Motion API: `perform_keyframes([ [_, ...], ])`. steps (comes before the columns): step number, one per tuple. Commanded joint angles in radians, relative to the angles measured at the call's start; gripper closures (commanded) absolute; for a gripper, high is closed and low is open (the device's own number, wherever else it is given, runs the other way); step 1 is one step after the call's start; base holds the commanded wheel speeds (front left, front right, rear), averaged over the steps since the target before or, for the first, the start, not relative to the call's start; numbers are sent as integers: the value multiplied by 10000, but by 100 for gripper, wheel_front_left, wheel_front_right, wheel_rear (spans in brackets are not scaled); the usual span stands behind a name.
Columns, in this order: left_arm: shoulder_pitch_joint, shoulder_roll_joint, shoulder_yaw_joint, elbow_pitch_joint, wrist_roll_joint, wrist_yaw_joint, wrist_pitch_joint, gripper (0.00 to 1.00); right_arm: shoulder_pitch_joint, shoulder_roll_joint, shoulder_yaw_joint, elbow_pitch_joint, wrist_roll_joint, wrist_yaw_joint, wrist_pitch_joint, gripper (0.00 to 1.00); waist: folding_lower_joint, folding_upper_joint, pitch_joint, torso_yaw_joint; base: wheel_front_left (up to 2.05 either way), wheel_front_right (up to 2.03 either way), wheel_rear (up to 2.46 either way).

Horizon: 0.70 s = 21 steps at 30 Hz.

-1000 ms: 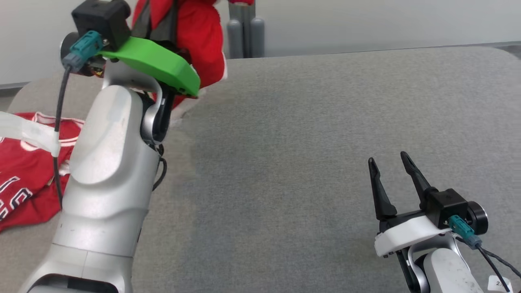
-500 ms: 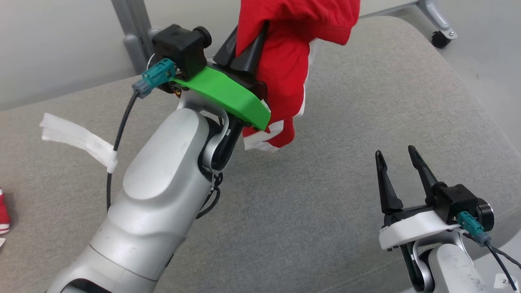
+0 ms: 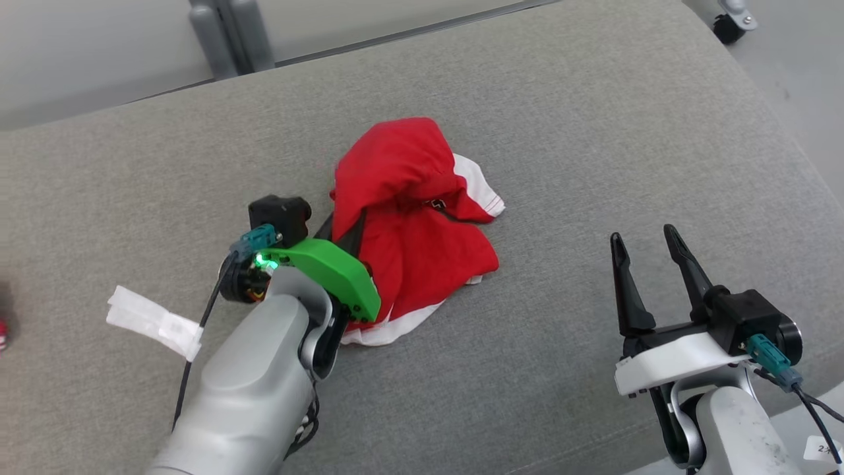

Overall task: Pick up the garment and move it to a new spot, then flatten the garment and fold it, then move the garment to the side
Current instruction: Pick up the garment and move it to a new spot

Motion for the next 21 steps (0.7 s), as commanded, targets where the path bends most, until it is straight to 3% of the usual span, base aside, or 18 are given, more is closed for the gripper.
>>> perform_keyframes([
  [1, 161, 24, -86, 216, 35, -139, -48, 0, -89, -9, 8, 4, -52, -13, -31, 0, 0, -1, -96, 423, 0, 0, 0],
  [6, 407, 1, -127, 834, -109, -340, -112, 0, -13, -15, 14, 56, -59, -13, -31, 0, 0, -1, -328, 862, 0, 0, 0],
  [9, 512, 8, 16, 506, 68, -444, -129, 0, 100, -14, -67, 81, -85, -13, -31, 0, 0, -1, -478, 1109, 0, 0, 0],
  [16, 2005, 782, 1721, -2357, 1567, -304, -128, 0, 385, -15, -450, -12, -154, -14, -31, 0, 0, -1, -765, 1709, 0, 0, 0],
  [21, 3532, 897, 3269, -4412, 2826, -67, -130, 0, 576, -15, -784, -96, -341, -14, -31, 0, 0, -1, -993, 2143, 0, 0, 0],
])
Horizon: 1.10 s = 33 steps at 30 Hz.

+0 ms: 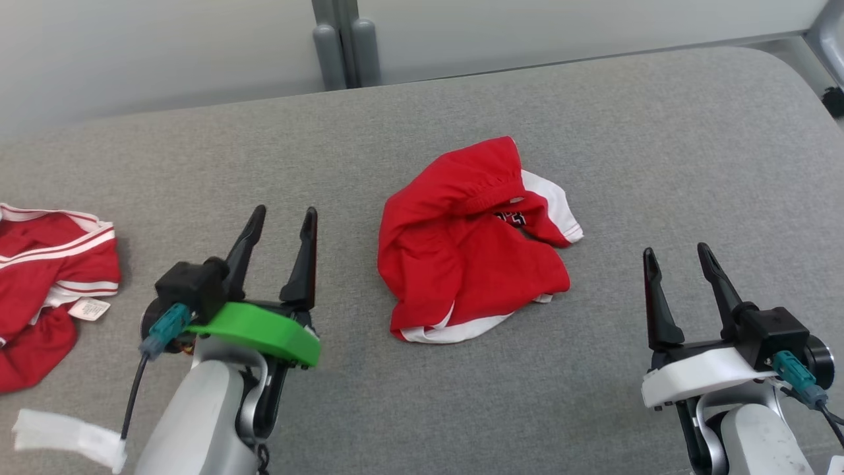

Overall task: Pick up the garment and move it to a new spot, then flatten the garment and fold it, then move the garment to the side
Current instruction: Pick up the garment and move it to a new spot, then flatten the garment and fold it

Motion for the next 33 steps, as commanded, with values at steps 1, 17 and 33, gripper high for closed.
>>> perform_keyframes([
  [1, 491, 41, 318, -366, 476, 33, -23, 0, 139, -23, -83, -68, -131, -14, -31, 0, 0, -1, -270, 376, 0, 0, 0],
  [17, 3149, -767, 2485, -1492, 2789, -499, -20, 0, 915, -25, -717, 253, -518, -14, -31, 0, 0, -1, -905, 1403, 0, 0, 0],
  [33, 3153, -872, 2479, -1558, 2985, -608, -20, 0, 938, -25, -729, 429, -286, -14, -31, 0, 0, -1, -925, 1276, 0, 0, 0],
])
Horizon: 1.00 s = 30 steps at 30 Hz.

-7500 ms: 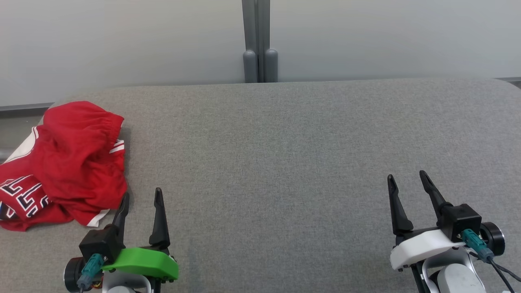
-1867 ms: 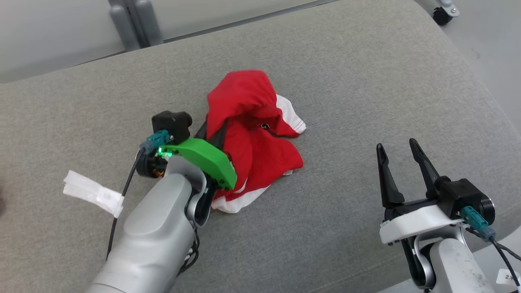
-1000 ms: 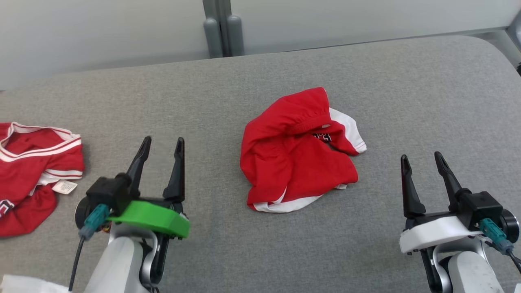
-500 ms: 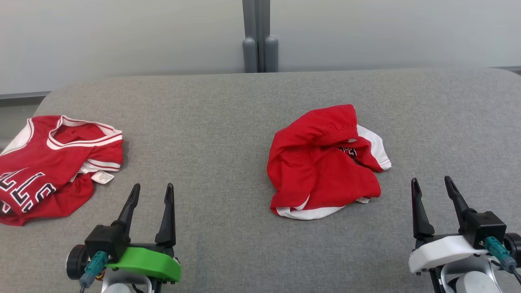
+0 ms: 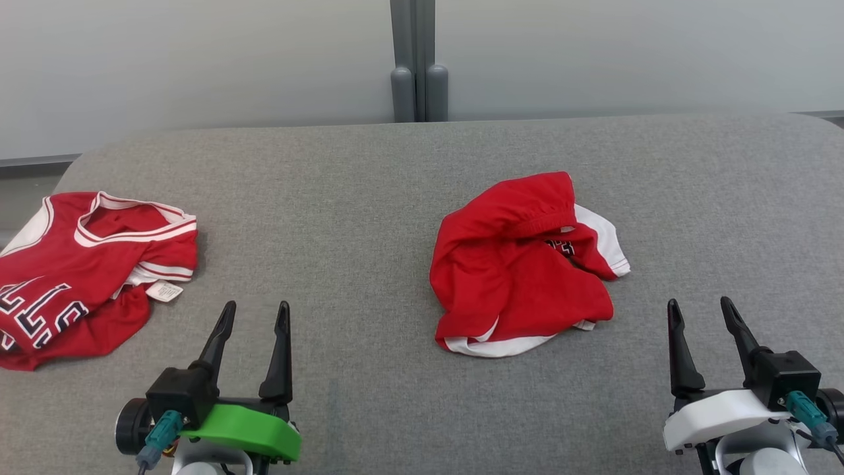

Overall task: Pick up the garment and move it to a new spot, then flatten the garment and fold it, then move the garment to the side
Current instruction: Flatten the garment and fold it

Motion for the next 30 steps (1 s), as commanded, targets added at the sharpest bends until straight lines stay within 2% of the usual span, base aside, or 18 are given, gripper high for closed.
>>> perform_keyframes([
  [1, -80, 5, -38, -19, 28, -41, -5, 0, -64, -25, -6, -11, 45, -14, -31, 0, 0, -1, 38, -16, 0, 0, 0],
  [5, -232, -2, -433, 208, -35, -43, -5, 0, -107, -25, -19, -28, 65, -14, -31, 0, 0, -1, 120, -31, 0, 0, 0],
  [9, -828, 16, -1521, 771, -106, -44, -5, 0, -217, -25, 32, -79, 46, -14, -31, 0, 0, -1, 273, -117, 0, 0, 0],
  [15, -2292, -3, -4205, 2249, -963, -37, 296, 0, -362, -25, 196, 6, 98, -14, -31, 0, 0, -1, 611, -491, 0, 0, 0],
  [20, -3842, 0, -6051, 3168, -1938, -36, 815, 0, -630, -24, 487, -21, 171, -14, -31, 0, 0, -1, 1062, -1174, 0, 0, 0],
  [26, -5078, -3, -7277, 4049, -2129, 343, 1345, 0, -891, -20, 1056, -201, 337, -14, -31, 0, 0, -1, 1422, -1951, 0, 0, 0],
  [28, -5436, 5, -7601, 4411, -2164, 650, 1602, 0, -979, -22, 1339, -268, 422, -14, -31, 0, 0, -1, 1533, -2235, 0, 0, 0],
  [30, -5771, 6, -7823, 4850, -2074, 1164, 1959, 0, -1038, -22, 1580, -360, 521, -14, -31, 0, 0, -1, 1626, -2480, 0, 0, 0],
])
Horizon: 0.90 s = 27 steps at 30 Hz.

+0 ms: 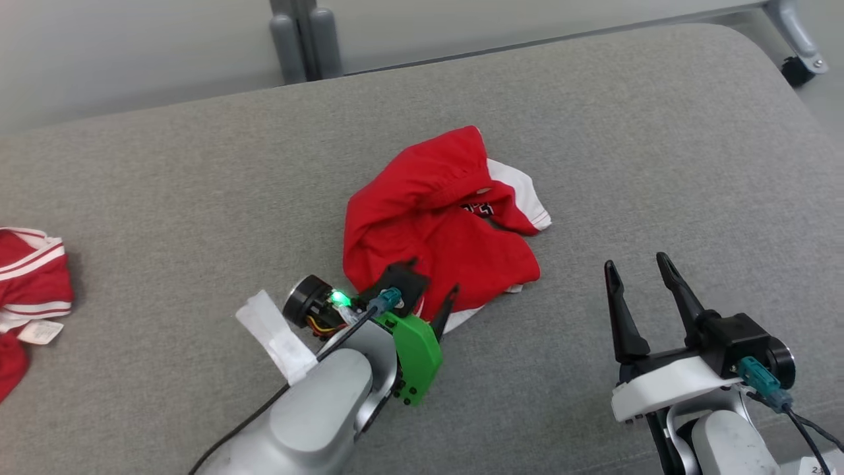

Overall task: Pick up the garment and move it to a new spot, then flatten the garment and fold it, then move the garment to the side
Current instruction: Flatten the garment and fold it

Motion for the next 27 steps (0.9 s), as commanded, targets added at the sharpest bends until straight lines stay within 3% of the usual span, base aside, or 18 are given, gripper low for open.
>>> perform_keyframes([
  [1, -365, 65, -108, 306, 130, 370, 230, 0, -154, -15, 155, -94, 76, -14, -31, 0, 0, -1, 402, -651, 0, 0, 0],
  [4, -791, 55, -362, 976, 437, 1080, 556, 0, -174, -17, 470, -243, 256, -14, -31, 0, 0, -1, 524, -960, 0, 0, 0],
  [9, -1184, 58, -489, 1788, 479, 1426, 731, 0, -114, -17, 505, -356, 420, -14, -31, 0, 0, -1, 650, -1203, 0, 0, 0],
  [10, -1255, 59, -476, 1928, 453, 1449, 703, 5, -91, -17, 482, -356, 430, -14, -31, 0, 0, -1, 658, -1222, 0, 0, 0],
  [11, -1307, 58, -435, 2020, 403, 1465, 620, 38, -70, -15, 466, -363, 438, -14, -31, 0, 0, -1, 660, -1232, 0, 0, 0],
  [12, -1381, 61, -385, 2130, 345, 1445, 565, 100, -46, -17, 447, -367, 426, -14, -31, 0, 0, -1, 655, -1236, 0, 0, 0],
  [21, -1770, 101, 108, 2806, -203, 1152, -22, 100, 39, -18, 352, -264, 335, -14, -31, 0, 0, -1, 366, -1108, 0, 0, 0],
  [27, -2226, 46, 1032, 1822, -1502, 123, -1425, 100, 8, -17, 485, -173, 317, -14, -31, 0, 0, -1, 144, -1159, 0, 0, 0],
])
